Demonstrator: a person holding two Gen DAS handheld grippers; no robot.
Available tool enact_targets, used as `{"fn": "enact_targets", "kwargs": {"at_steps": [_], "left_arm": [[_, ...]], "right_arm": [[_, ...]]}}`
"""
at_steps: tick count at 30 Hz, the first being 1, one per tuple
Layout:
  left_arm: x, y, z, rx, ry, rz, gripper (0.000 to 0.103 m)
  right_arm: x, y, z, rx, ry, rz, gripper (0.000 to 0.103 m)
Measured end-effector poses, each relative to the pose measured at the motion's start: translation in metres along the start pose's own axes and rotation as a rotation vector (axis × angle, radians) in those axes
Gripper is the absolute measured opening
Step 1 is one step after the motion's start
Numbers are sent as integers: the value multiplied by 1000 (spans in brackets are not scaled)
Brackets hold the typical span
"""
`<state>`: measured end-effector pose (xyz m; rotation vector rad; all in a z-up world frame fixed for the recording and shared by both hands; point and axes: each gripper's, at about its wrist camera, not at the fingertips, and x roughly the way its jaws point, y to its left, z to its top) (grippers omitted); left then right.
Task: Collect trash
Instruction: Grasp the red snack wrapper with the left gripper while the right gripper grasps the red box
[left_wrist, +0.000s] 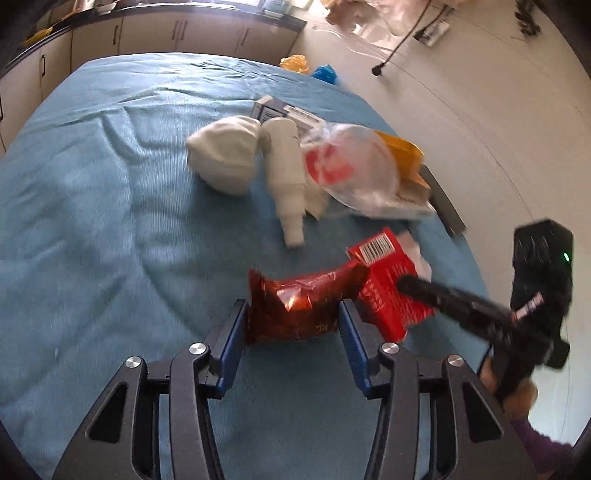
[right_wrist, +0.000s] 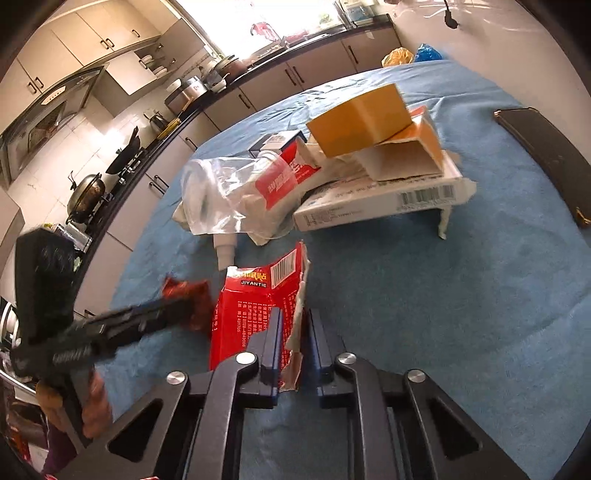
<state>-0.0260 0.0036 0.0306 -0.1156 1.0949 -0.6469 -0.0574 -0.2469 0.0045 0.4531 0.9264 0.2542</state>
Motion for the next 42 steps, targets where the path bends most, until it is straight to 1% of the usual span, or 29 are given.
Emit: {"fn": "enact_targets", "kwargs": {"at_steps": [2,3,6,7,8,9,10,11,12,14,17,21,23,24,25,26,28,33,39,42], "left_arm": [[-6,-2,-5,18,-6,8,48],[-10,-2,-8,31,-15,28,49],[-18,0,-12,50,-36,75,60],[-19,2,-10,45,-47,86,66],[-21,4,-9,36,-68,91,69],[-23,6,-8,35,-89,96,71],[-24,7,-5,41,-104,106,75],[-24,7,-2,50,-123,122,77],[-24,7,1,67,-145,142,78],[-18,7,8,87,-147,133,78],[-5,7,14,100,-112,84,78],[12,-4,11,120,-77,42,78],[16,-8,9,125,-61,28,78],[18,-11,6,131,-50,19,78],[19,-14,3,141,-44,19,73],[20,-17,1,149,-40,25,56],[18,-23,-5,163,-40,60,51],[6,-28,-19,143,-64,94,47],[-32,-23,-40,86,-150,120,47],[-58,-14,-53,44,-198,140,47]], "right_arm": [[-7,-4,-3,4,-9,-11,12],[-9,-6,-3,10,-13,-14,12],[-11,-10,0,24,-18,-18,13],[-11,-12,0,28,-19,-21,13],[-11,-13,1,40,-21,-24,16],[-10,-16,1,52,-17,-17,27],[-8,-18,2,63,-12,-5,41],[-7,-19,2,75,-12,5,46],[-7,-20,2,83,-18,11,51],[-6,-18,4,83,-27,12,52],[-2,-12,7,76,-26,12,53],[2,-6,9,62,-28,19,53],[5,-6,10,64,-31,29,49],[6,-5,11,68,-28,40,35],[8,-6,11,74,-18,56,25],[10,-5,10,79,-12,65,21],[11,-5,9,87,-8,78,12],[0,0,7,89,-39,84,9],[-19,12,4,63,-73,90,8],[-27,21,0,46,-82,97,8]]}}
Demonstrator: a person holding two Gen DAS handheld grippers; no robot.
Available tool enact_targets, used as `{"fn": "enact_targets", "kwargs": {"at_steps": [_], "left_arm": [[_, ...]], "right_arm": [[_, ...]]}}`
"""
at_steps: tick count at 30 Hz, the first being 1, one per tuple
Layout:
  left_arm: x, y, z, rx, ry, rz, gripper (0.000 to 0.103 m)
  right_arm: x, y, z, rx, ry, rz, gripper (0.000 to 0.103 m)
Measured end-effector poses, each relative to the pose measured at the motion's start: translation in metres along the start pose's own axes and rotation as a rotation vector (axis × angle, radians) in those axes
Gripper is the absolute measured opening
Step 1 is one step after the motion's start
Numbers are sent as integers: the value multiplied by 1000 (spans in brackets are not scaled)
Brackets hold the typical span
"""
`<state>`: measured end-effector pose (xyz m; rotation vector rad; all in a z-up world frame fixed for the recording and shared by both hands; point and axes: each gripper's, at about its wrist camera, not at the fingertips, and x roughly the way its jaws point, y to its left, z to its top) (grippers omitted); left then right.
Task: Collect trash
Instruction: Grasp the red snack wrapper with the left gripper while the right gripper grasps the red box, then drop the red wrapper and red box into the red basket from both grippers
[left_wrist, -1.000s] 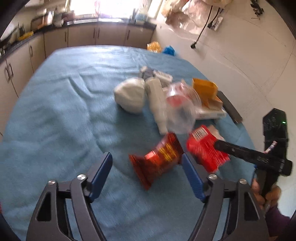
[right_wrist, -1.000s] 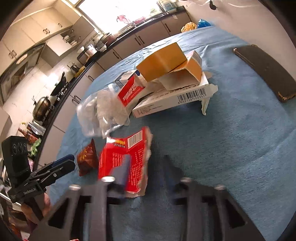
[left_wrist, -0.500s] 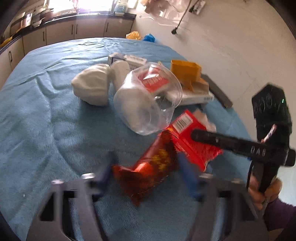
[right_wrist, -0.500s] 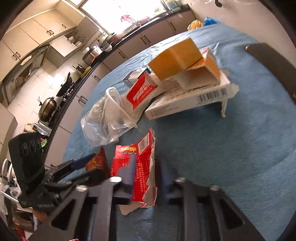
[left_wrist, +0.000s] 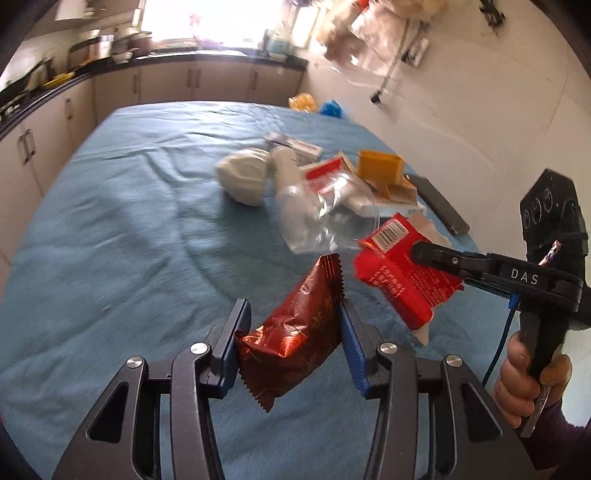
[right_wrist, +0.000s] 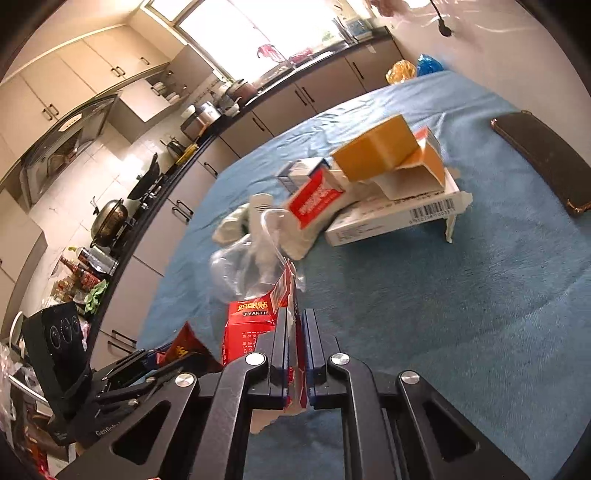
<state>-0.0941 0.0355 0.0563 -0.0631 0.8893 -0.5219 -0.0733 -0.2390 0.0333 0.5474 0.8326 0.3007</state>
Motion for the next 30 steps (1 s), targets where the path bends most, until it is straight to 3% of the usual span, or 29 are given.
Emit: {"fn": "enact_targets", "kwargs": {"at_steps": [8,16,21,30], "left_arm": [[-60,58,-31,-200,-94,81,47],[-132,153,-85,-459,-189,256,47],[-171,202,-121,-566,-237,393,47],[-194,270,-157,-680,-243,467,47]], "right_arm": [[-4,31,-11,-56,1,15,8],[18,87,-29,-155,50,57,8],[55,138,-45,-234,114,93,8],[137,246,-76,-388,245,171,8]]}}
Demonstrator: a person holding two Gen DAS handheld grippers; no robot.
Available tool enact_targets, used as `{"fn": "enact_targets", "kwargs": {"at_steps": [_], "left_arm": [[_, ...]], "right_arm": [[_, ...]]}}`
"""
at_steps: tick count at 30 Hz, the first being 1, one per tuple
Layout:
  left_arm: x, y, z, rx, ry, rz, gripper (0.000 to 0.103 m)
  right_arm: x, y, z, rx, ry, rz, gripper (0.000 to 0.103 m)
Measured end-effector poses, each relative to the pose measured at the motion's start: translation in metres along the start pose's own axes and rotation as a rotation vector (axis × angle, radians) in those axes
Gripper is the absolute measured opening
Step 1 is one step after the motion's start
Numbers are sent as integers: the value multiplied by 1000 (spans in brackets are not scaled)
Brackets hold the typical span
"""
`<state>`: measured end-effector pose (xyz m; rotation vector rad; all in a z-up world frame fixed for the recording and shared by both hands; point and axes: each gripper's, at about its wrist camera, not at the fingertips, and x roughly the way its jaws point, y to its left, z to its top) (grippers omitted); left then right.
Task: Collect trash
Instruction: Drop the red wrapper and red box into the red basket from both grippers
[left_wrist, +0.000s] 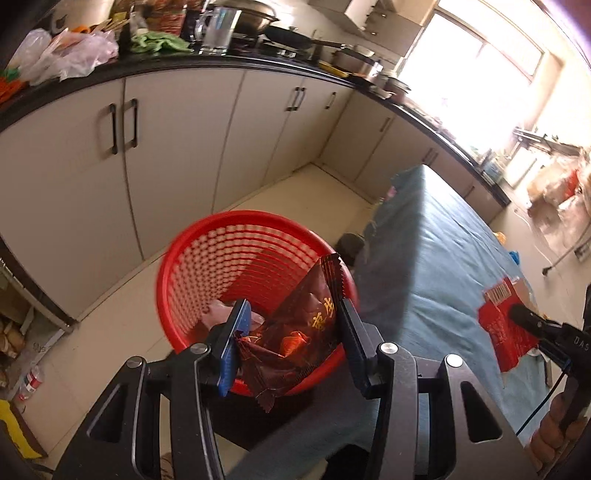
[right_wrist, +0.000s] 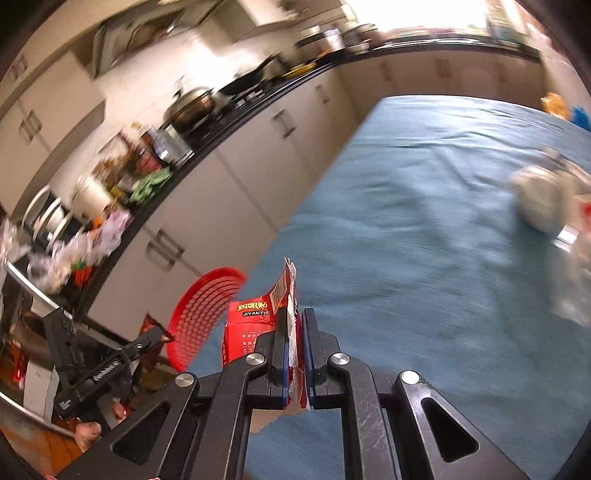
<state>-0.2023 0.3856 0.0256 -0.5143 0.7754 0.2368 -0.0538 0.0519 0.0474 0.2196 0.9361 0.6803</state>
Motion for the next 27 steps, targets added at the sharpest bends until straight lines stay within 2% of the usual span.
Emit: {"fn": "enact_targets", "kwargs": {"at_steps": [9,12,15,16,20,27], "left_arm": [[18,17,16,-6,-4,17,48],[17,19,16,-9,-10,16,53],[17,21,16,-11,-10,16,65],[16,20,16,-11,-14,20,66],[14,20,15,-21,-16,39,67],[5,11,11,-14,-23,75,68]], "right_arm": [[97,82,23,-120,106,67,8],[120,99,24,-150,122,77,10],[130,102,23,-133,131,96,30],[129,100,24,-126,128,97,36],[126,93,24,-115,118,77,41],[100,67,17,-93,97,37,58]]}}
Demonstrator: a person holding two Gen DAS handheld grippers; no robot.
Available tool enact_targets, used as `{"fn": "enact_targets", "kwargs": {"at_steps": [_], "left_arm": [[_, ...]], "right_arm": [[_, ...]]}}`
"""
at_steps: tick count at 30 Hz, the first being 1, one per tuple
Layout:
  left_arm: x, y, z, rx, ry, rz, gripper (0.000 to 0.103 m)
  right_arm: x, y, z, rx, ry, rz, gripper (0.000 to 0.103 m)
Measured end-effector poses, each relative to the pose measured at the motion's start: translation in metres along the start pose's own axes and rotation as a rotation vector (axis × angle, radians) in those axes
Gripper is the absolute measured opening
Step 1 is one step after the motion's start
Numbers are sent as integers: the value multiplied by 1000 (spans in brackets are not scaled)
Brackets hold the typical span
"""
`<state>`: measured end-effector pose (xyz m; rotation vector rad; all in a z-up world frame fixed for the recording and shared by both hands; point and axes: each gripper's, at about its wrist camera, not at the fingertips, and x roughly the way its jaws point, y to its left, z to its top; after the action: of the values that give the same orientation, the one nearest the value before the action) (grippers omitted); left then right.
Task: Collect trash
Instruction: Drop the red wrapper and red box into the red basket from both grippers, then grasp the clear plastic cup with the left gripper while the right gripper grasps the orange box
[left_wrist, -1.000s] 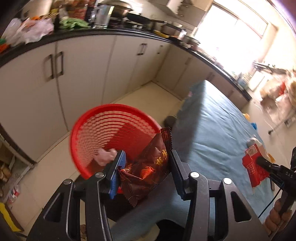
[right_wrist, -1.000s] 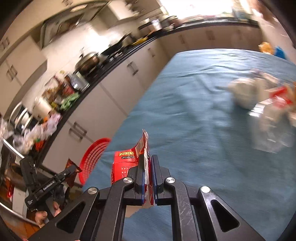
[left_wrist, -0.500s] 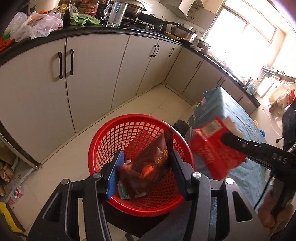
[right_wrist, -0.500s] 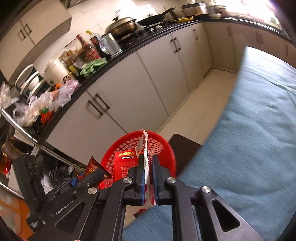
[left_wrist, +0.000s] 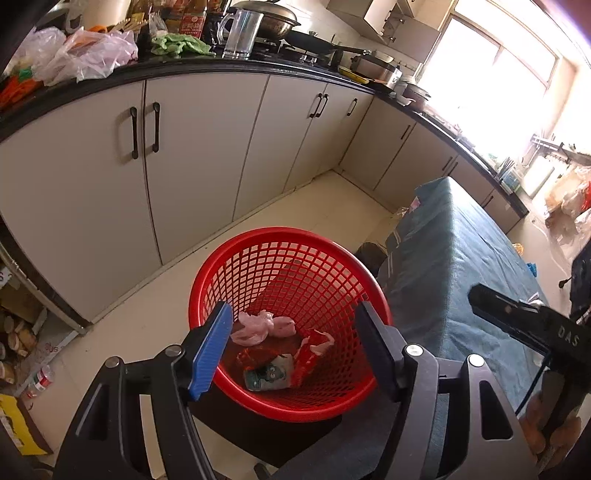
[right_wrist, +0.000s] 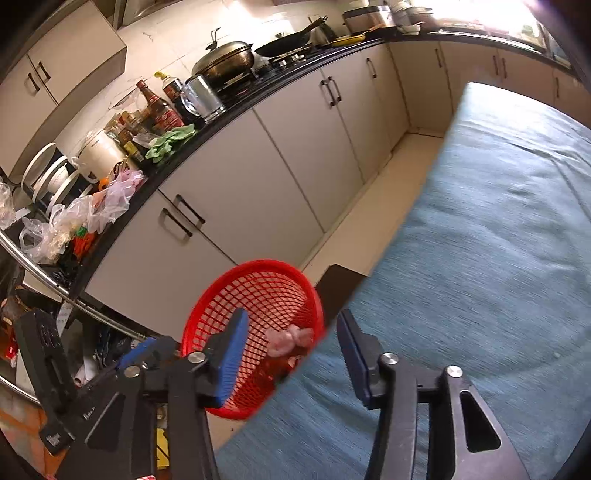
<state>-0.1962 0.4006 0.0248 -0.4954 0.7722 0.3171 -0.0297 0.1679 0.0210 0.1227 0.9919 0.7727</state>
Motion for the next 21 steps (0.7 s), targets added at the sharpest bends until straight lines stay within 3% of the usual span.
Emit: {"fn": "enact_targets", "kwargs": {"at_steps": [11,21], "left_arm": [[-18,-41,-7,69,-16,-2,71],[-28,-115,-28,195,9,-70,73]], "right_arm": [[-54,-44,-29,68,-51,-43,65],[-123,-101,-63,137,-123,-107,70]]}}
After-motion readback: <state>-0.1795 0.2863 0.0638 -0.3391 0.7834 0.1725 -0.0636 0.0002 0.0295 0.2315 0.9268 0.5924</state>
